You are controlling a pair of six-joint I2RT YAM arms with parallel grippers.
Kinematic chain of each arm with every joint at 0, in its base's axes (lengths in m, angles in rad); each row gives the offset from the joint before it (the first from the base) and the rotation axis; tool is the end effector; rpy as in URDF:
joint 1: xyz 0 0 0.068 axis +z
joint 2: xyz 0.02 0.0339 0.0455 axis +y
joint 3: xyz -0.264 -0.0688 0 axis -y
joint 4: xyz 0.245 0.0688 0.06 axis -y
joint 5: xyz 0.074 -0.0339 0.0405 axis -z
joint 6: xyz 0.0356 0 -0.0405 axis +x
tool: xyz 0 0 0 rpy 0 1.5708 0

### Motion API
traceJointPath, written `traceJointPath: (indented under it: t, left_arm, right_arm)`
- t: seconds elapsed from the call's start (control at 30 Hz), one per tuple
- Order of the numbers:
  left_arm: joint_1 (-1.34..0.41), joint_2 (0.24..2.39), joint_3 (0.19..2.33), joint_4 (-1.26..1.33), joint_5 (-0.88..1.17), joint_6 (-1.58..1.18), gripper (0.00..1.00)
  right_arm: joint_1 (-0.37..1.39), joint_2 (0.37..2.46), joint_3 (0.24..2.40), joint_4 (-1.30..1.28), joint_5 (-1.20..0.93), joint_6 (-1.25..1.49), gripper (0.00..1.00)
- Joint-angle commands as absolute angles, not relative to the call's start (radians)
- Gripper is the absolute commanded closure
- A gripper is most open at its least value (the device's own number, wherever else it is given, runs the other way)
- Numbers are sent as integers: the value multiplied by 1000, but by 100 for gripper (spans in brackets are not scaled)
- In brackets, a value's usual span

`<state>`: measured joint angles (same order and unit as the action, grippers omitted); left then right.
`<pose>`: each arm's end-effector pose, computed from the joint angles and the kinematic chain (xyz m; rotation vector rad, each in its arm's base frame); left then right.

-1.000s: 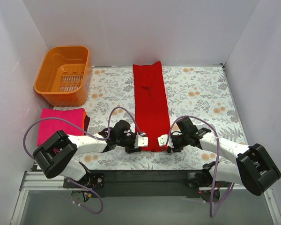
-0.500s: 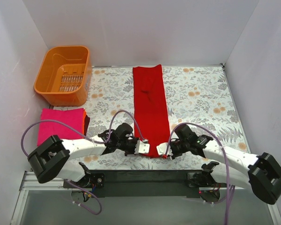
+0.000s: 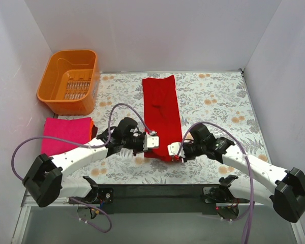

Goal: Fold and stack the t-shirts
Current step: Fold the tshirt

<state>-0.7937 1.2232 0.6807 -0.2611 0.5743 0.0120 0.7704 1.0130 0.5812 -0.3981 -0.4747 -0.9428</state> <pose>0.1566 -0.1868 0.2118 1.2264 2.1346 -1.0433 0.1316 0.1504 0.2115 -1.9000 1.3579 0.4826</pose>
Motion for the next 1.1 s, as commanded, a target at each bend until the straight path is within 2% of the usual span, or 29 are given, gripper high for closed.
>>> traceJointPath:
  t: [0.0, 0.47, 0.83, 1.07]
  left_arm:
    - [-721, 1285, 764, -284, 615, 126, 100]
    - [-463, 1693, 1080, -164, 658, 281, 100]
    - [-391, 1936, 1304, -140, 654, 314, 100]
    - [-377, 2019, 1390, -137, 638, 318, 100]
  right_arm:
    - [694, 1084, 675, -390, -524, -1058, 99]
    - [437, 1520, 991, -304, -673, -1400, 99]
    - [371, 1813, 1270, -291, -690, -1433, 99]
    - [356, 1902, 1336, -288, -683, -1440, 99]
